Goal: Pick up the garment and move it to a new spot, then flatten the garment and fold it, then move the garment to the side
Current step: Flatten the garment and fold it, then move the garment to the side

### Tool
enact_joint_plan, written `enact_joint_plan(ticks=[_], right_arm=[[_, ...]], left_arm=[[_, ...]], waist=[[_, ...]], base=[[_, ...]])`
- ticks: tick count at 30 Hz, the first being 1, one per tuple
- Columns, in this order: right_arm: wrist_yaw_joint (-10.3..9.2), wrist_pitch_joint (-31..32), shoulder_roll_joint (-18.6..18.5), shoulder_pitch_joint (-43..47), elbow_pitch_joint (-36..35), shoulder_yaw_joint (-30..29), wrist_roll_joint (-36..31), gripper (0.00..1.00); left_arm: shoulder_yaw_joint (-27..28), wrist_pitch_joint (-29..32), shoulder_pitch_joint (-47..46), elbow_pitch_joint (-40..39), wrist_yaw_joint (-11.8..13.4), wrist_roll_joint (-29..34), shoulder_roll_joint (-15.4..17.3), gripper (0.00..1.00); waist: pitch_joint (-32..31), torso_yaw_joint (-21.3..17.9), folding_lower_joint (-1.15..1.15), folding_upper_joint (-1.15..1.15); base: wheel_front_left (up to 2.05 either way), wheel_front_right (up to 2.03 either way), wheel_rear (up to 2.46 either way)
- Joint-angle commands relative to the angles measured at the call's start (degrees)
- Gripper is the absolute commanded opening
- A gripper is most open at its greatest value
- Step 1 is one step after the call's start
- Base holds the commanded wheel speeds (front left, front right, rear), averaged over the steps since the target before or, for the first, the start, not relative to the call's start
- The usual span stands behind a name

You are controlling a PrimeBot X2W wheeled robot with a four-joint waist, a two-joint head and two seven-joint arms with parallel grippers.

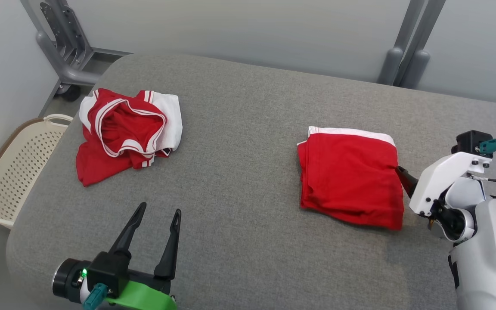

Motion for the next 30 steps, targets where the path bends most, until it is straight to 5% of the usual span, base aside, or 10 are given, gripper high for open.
enact_joint_plan(ticks=[1,7,23,25,27,30], right_arm=[[0.0,-0.34,0.11,0.52,0.27,-0.5,-0.86,1.0],[0.0,-2.6,1.16,-1.69,3.14,-5.73,-2.92,1.0],[0.0,-8.16,1.34,-7.54,20.43,-3.93,1.1,0.98],[-0.01,-8.59,1.39,-8.25,22.44,-4.09,0.47,0.36],[-0.02,-9.25,1.42,-8.98,24.15,-4.49,-0.81,0.0],[-0.06,-10.17,1.41,-9.89,25.97,-4.62,-2.0,0.0]], left_arm=[[0.29,-0.19,0.66,-0.2,-0.25,0.36,-0.13,1.0],[1.29,-0.2,-0.08,-0.81,-1.09,1.3,-0.97,1.0],[2.2,-0.21,-1.29,0.24,-3.24,3.14,-3.46,1.0],[2.4,-0.21,-1.38,0.27,-3.42,3.29,-3.7,1.0],[2.6,-0.21,-1.43,0.41,-3.57,3.54,-3.93,1.0],[2.95,-0.21,-1.41,0.5,-3.82,3.76,-4.25,1.0]], waist=[[0.59,0.06,0.0,0.0],[2.5,0.49,0.0,0.0],[5.73,2.61,0.0,0.0],[5.99,2.68,0.0,0.0],[6.16,2.68,0.0,0.0],[6.2,2.47,0.0,0.0]], base=[[0.0,0.0,0.0],[0.0,0.0,0.0],[0.0,0.0,0.0],[0.0,0.0,0.0],[0.0,0.0,0.0],[0.0,0.0,0.0]])
